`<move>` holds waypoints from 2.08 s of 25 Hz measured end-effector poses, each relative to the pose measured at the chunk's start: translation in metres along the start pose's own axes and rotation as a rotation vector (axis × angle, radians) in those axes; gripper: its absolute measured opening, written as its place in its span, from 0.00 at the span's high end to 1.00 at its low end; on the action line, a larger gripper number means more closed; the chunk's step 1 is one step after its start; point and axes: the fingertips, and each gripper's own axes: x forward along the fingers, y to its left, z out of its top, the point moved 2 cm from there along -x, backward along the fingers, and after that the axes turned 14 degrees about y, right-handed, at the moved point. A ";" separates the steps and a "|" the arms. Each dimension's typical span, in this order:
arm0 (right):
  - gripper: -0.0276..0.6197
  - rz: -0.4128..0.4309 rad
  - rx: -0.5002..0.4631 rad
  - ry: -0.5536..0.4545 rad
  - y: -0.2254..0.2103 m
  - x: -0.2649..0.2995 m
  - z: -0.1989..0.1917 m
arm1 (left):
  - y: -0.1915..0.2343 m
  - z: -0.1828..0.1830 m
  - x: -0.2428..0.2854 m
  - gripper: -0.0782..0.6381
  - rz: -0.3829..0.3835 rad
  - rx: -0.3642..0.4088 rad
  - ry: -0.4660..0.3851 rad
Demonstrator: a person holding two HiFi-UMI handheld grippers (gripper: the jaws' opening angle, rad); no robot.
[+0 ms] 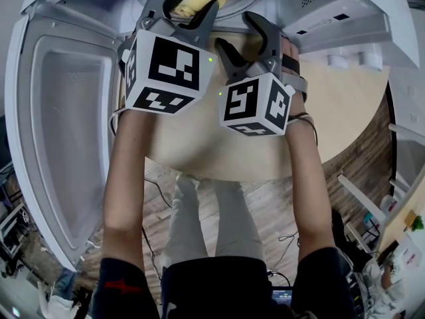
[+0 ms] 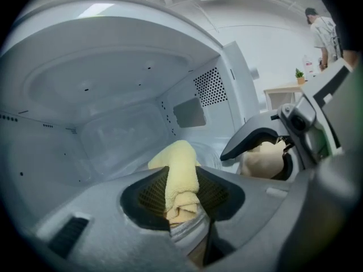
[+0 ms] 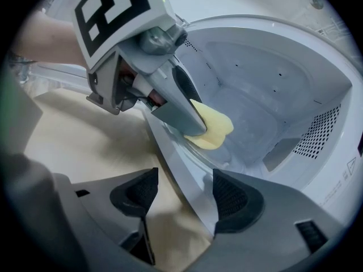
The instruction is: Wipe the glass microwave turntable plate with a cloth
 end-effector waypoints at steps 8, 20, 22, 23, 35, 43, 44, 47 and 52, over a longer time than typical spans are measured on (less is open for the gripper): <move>0.52 0.001 0.000 0.000 0.000 0.000 0.000 | -0.011 0.006 -0.004 0.71 -0.067 0.015 -0.054; 0.52 0.002 0.001 0.000 0.000 0.000 0.000 | -0.006 0.004 -0.004 0.71 -0.059 0.007 -0.045; 0.52 0.002 0.000 0.000 0.000 0.000 0.000 | -0.003 0.002 -0.003 0.71 -0.042 -0.007 -0.045; 0.52 0.001 0.000 0.000 0.000 0.000 0.000 | -0.002 0.002 -0.003 0.71 -0.035 -0.014 -0.045; 0.52 0.003 0.001 0.001 0.000 0.000 0.000 | 0.014 -0.007 -0.002 0.70 0.027 -0.060 -0.010; 0.52 0.003 0.000 0.000 0.000 0.000 0.000 | 0.026 -0.015 -0.004 0.70 0.068 -0.094 0.008; 0.52 0.003 0.000 0.000 0.000 0.000 0.000 | 0.027 -0.016 -0.004 0.70 0.071 -0.099 0.011; 0.52 0.002 0.001 0.001 0.000 0.000 0.000 | 0.029 -0.017 -0.004 0.70 0.078 -0.106 0.015; 0.52 0.003 0.001 0.001 0.001 0.000 0.000 | 0.037 -0.023 -0.005 0.70 0.110 -0.131 0.033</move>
